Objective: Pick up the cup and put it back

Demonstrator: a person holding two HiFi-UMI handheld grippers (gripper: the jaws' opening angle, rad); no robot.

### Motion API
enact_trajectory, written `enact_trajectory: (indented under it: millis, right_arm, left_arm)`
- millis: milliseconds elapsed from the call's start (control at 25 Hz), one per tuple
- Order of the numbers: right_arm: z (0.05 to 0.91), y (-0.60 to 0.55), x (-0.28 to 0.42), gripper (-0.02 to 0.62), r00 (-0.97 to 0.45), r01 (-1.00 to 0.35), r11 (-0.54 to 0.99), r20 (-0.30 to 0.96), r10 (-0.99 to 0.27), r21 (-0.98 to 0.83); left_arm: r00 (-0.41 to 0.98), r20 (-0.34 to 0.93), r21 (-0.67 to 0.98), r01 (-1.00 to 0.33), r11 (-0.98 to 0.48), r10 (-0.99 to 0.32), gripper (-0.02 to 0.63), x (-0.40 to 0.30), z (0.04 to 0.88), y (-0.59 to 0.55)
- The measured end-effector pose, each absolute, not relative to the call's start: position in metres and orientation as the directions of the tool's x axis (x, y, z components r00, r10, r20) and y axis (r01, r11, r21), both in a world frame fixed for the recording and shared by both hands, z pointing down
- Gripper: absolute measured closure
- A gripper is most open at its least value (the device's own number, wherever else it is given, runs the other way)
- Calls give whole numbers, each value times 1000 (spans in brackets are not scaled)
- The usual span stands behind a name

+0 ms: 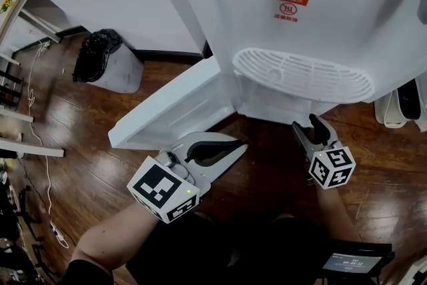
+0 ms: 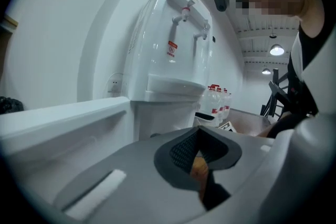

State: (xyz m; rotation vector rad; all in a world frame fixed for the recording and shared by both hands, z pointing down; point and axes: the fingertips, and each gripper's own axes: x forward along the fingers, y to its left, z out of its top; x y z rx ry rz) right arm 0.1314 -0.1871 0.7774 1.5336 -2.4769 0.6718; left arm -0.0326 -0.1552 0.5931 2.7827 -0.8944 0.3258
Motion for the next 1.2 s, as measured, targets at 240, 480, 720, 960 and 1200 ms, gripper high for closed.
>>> enact_trajectory:
  millis: [240, 480, 720, 960, 1200]
  right_arm:
    - [690, -158, 134, 510, -571, -815, 504, 249, -782, -286]
    - [620, -135, 122, 592, -660, -749, 610, 207, -723, -258]
    - [574, -123, 101, 594, -726, -688, 691, 188, -662, -222]
    - [557, -117, 90, 594, -740, -672, 714, 198, -643, -196]
    - [556, -117, 88, 594, -734, -680, 703, 196, -651, -210]
  left_arm:
    - [834, 226, 102, -534, -839, -503, 287, -6, 581, -150]
    - [853, 174, 110, -513, -851, -492, 287, 4, 561, -149]
    - [845, 115, 108, -533, -839, -522, 287, -4, 537, -150]
    - [829, 96, 115, -559, -821, -551, 287, -19, 528, -152]
    - [817, 111, 109, -576, -810, -566, 287, -28, 529, -149]
